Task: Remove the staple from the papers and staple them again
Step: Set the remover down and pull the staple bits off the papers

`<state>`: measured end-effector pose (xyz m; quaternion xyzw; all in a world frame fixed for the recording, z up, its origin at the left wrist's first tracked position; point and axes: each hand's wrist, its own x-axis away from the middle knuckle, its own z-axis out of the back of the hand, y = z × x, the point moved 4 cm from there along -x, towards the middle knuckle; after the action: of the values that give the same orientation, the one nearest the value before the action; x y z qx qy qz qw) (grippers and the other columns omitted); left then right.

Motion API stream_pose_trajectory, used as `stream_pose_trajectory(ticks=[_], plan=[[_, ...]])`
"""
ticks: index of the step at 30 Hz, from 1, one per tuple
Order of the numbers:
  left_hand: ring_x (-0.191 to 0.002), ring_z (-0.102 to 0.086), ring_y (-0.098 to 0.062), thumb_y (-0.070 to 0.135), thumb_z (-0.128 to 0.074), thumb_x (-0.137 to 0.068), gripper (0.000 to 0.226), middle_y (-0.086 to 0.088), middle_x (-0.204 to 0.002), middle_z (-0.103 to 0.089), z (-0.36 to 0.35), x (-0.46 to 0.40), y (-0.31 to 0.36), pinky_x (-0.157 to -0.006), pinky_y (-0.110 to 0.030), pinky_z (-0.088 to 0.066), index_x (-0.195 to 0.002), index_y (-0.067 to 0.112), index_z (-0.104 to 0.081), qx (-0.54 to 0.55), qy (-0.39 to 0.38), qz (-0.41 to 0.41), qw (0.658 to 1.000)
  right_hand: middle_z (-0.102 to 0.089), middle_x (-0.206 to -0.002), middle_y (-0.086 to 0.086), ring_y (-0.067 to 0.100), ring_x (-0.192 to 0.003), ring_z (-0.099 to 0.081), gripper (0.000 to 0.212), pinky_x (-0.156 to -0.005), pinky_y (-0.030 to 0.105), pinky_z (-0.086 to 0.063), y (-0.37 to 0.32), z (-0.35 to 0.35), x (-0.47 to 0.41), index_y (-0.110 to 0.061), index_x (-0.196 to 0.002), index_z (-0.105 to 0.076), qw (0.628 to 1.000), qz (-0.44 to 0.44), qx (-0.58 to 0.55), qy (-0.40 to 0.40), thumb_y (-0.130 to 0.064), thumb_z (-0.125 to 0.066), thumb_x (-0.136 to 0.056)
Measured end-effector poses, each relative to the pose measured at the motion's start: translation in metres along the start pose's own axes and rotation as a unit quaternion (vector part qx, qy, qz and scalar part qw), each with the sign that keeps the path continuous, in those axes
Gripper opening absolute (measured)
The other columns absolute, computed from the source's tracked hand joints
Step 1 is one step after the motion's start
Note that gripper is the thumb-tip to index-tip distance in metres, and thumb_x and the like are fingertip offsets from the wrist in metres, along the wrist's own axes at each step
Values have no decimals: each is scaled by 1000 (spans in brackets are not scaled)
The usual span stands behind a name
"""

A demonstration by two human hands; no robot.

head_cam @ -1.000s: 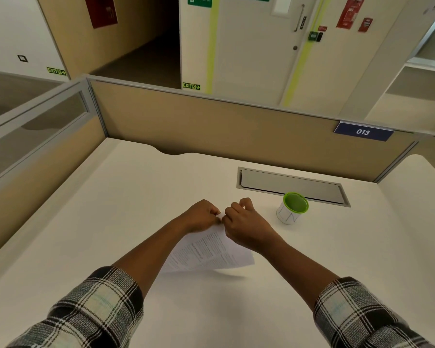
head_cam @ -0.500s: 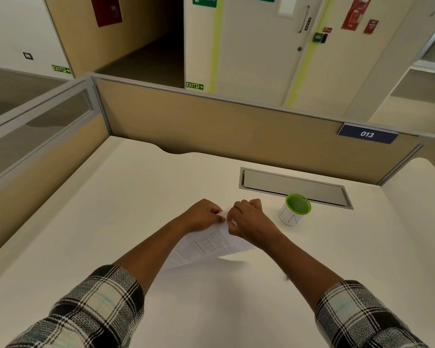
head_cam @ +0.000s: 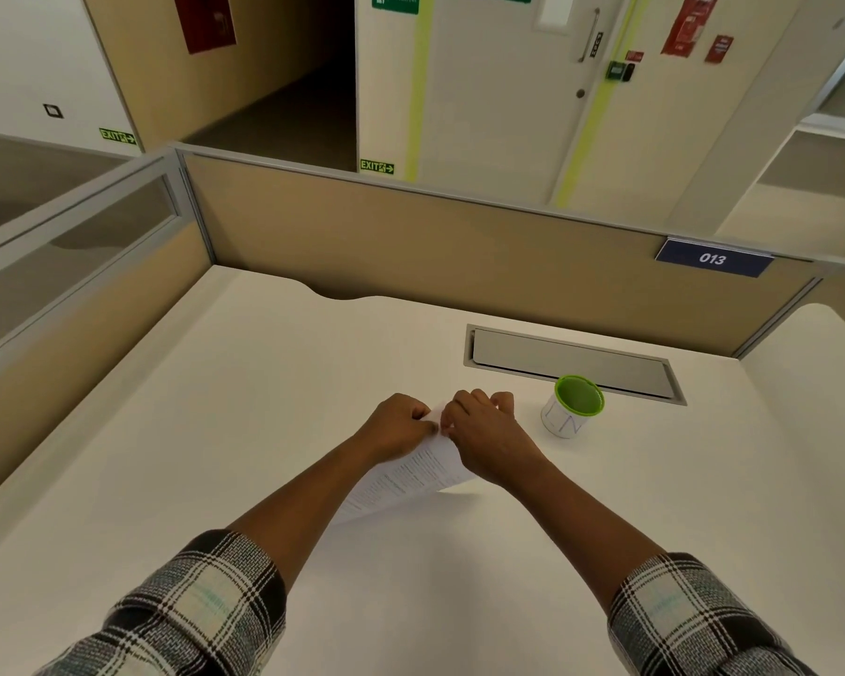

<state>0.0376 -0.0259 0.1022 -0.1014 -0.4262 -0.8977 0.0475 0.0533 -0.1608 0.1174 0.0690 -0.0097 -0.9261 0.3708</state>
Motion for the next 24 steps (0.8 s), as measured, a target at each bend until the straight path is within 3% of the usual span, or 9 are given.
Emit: stream_pose_trajectory(ticks=[7, 9, 12, 15, 17, 19, 24], plan=[[-49, -34, -11, 32, -57, -93, 47, 2, -52, -40, -4, 1, -1, -52, -17, -27, -50, 20, -42, 29, 21, 12, 999, -54, -76, 2, 21, -68, -51, 17, -69, 38, -40, -6, -2, -1, -15, -82, -59, 997, 4, 75, 7, -7, -63, -67], [-49, -37, -11, 31, -58, -93, 45, 2, -53, -42, -6, 1, -3, -52, -18, -28, -51, 20, -45, 32, 30, 30, 999, -51, -72, 3, 22, -65, -47, 10, -68, 38, -39, -10, -2, 1, -13, -77, -55, 993, 28, 111, 28, -6, -53, -70], [-53, -40, -13, 28, -59, -91, 39, -3, -58, -47, -9, 1, -6, -54, -20, -31, -56, 13, -51, 45, 43, 60, 996, -47, -68, 3, 22, -62, -43, 27, -68, 38, -40, -14, -1, 4, -13, -72, -51, 988, 43, 141, 50, -5, -26, -75], [-60, -43, -18, 28, -60, -89, 31, -11, -67, -52, -11, 1, -9, -57, -25, -33, -66, 8, -57, 67, 40, 72, 994, -47, -67, 3, 22, -60, -43, 26, -67, 38, -40, -16, -1, 5, -13, -72, -51, 987, 30, 141, 64, -5, -27, -74], [-62, -44, -18, 28, -62, -88, 29, -10, -69, -53, -11, 2, -10, -57, -24, -33, -68, 8, -58, 99, 35, 77, 992, -47, -68, 3, 22, -59, -43, 15, -65, 37, -38, -12, -2, 2, -14, -72, -51, 992, -4, 108, 66, -1, -45, -67], [-63, -47, -19, 29, -65, -86, 26, -8, -68, -53, -10, 2, -11, -59, -26, -37, -69, 9, -60, 148, 27, 87, 985, -49, -70, 2, 22, -59, -46, 20, -65, 37, -37, -8, -5, 1, -15, -74, -53, 997, -39, 47, 50, 1, -57, -62], [-72, -62, -20, 31, -67, -87, 22, -6, -79, -64, -10, 2, -13, -66, -27, -51, -82, 10, -64, 213, 16, 115, 970, -51, -94, -2, 18, -84, -47, 30, -75, 32, -22, 1, -13, 2, -19, -96, -55, 984, -107, -139, -3, 0, -47, -75]])
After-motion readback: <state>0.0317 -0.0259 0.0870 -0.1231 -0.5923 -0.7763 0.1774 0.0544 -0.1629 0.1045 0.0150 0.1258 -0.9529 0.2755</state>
